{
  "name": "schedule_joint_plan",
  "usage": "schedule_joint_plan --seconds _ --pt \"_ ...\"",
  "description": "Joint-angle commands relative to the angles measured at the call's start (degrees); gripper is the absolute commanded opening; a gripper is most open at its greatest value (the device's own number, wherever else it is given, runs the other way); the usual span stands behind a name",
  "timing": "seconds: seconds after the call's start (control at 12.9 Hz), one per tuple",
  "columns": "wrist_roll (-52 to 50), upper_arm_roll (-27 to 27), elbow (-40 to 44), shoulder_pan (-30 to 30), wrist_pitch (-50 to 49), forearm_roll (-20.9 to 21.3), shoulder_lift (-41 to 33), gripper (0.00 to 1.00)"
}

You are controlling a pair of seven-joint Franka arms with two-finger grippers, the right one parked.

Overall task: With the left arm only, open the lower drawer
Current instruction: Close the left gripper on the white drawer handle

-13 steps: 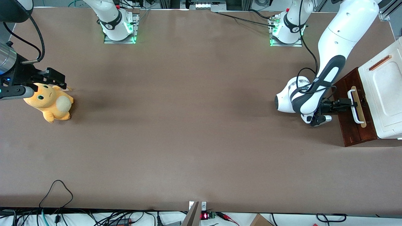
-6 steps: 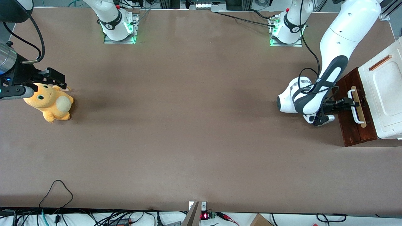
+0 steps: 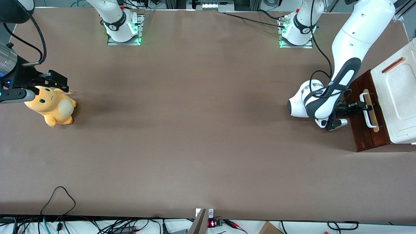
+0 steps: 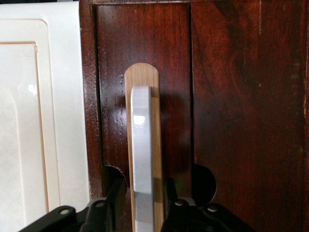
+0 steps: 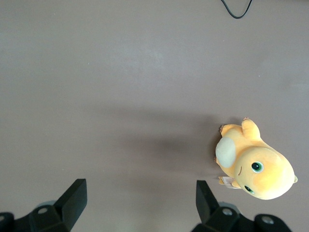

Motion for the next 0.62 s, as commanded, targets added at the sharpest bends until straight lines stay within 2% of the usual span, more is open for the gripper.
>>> schedule_joint_plan --seconds 0.0,0.46,0.54 --pt "-0.3 -0.1 0.8 0.4 -0.6 1.2 0.8 0.38" --pt "-0.3 -0.1 0.7 0.5 -0.6 1.2 0.8 0.36" --pt "-0.3 0.0 0.7 0.5 -0.6 1.2 0.8 0.32"
